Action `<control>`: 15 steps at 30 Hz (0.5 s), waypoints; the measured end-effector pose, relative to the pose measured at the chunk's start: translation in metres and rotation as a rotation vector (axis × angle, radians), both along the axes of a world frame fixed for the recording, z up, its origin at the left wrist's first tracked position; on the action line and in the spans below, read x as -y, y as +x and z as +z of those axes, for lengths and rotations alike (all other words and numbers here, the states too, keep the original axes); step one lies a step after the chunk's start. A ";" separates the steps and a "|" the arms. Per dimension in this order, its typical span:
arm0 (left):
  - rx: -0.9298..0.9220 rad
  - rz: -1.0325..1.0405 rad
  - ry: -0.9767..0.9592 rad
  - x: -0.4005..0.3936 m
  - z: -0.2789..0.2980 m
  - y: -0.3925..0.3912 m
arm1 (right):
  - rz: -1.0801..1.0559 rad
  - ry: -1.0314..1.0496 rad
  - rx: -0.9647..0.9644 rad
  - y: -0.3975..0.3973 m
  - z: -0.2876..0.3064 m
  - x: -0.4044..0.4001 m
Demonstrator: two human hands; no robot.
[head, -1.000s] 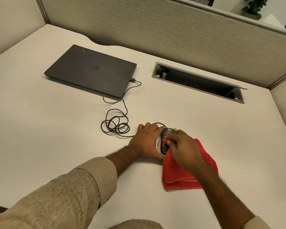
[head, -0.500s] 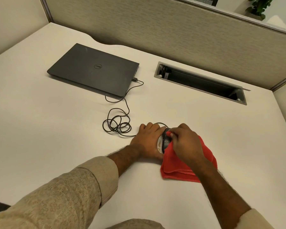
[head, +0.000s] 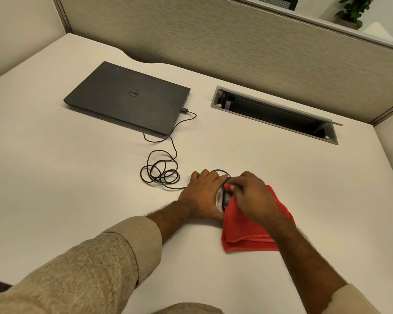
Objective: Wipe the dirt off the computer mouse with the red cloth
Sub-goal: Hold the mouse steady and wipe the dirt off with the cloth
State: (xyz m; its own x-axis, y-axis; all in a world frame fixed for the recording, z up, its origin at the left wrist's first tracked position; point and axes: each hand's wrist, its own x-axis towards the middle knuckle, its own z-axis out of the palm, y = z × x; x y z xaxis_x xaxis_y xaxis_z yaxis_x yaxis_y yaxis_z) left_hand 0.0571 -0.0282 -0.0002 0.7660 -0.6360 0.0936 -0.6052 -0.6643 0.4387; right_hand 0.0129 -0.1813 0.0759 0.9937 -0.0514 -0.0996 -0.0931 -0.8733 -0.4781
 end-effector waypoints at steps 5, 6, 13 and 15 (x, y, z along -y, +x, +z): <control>0.011 0.025 -0.023 0.001 0.003 -0.003 | -0.132 0.061 0.071 0.007 0.007 0.023; 0.015 0.033 -0.029 0.001 0.004 -0.003 | -0.150 0.094 0.071 0.007 0.009 0.029; 0.016 0.046 -0.009 0.001 0.007 -0.004 | -0.107 0.314 -0.083 0.003 0.014 0.050; 0.008 0.046 -0.008 0.001 0.008 -0.005 | -0.070 0.300 -0.098 0.009 0.012 0.048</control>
State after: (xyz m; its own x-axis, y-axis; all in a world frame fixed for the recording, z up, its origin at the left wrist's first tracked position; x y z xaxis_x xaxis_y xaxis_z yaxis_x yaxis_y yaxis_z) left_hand 0.0523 -0.0291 0.0077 0.7939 -0.5989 0.1053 -0.5774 -0.6881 0.4394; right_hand 0.0216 -0.2297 0.0882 0.9737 -0.0733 -0.2155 -0.2063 -0.6847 -0.6990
